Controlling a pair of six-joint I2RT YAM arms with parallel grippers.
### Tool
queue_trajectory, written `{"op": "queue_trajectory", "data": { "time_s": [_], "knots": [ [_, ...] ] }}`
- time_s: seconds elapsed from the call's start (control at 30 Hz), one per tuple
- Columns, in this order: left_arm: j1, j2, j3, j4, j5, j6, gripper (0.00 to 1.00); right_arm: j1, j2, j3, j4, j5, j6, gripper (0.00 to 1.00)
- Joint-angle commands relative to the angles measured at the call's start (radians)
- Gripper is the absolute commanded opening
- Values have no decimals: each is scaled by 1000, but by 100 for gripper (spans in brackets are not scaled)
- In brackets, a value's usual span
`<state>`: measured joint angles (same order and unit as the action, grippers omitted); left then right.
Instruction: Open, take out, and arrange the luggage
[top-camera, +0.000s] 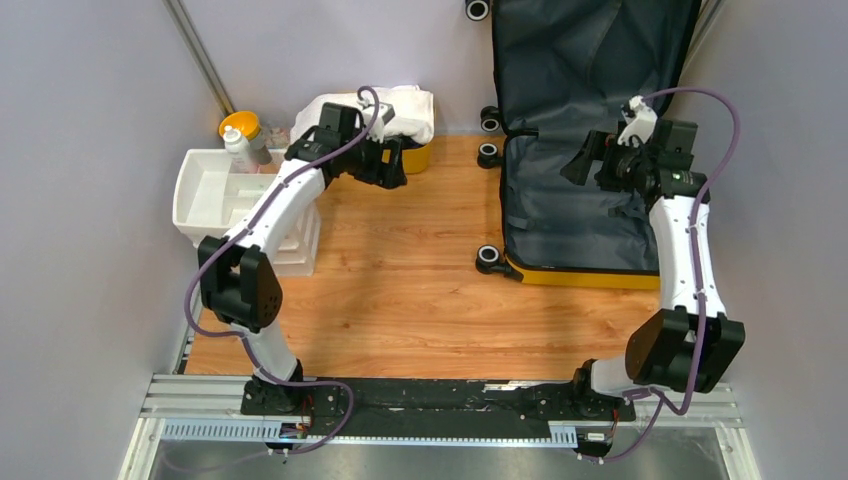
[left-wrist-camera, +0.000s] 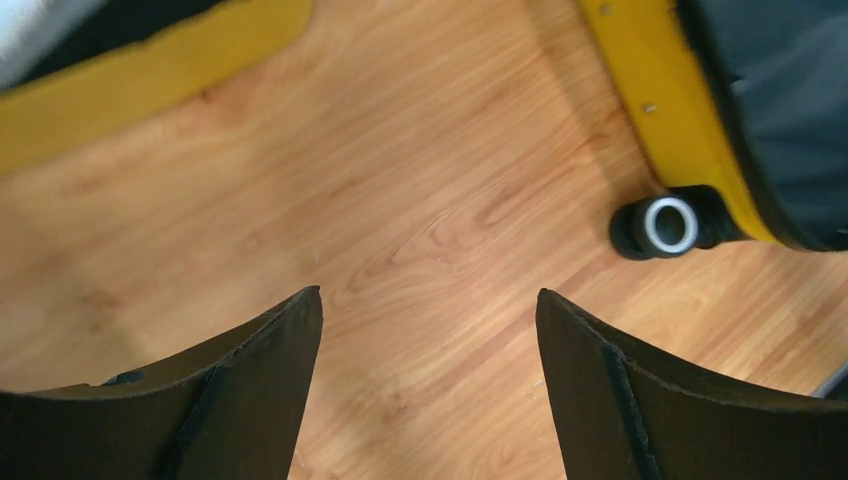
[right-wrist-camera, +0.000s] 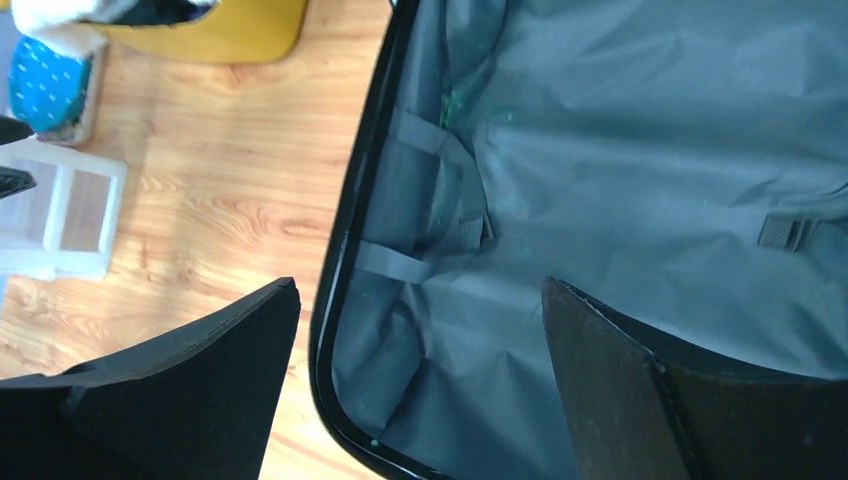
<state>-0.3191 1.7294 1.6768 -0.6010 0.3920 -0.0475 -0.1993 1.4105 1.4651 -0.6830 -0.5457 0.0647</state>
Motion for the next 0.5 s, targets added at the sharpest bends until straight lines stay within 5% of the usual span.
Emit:
{"op": "queue_trajectory", "data": {
  "time_s": [0.0, 0.47],
  "knots": [
    [9, 73, -34, -2, -141, -121, 86, 47, 22, -54, 7, 52, -62, 95],
    [-29, 187, -19, -19, -305, -75, 88, 271, 93, -101, 34, 151, -169, 96]
  ]
}}
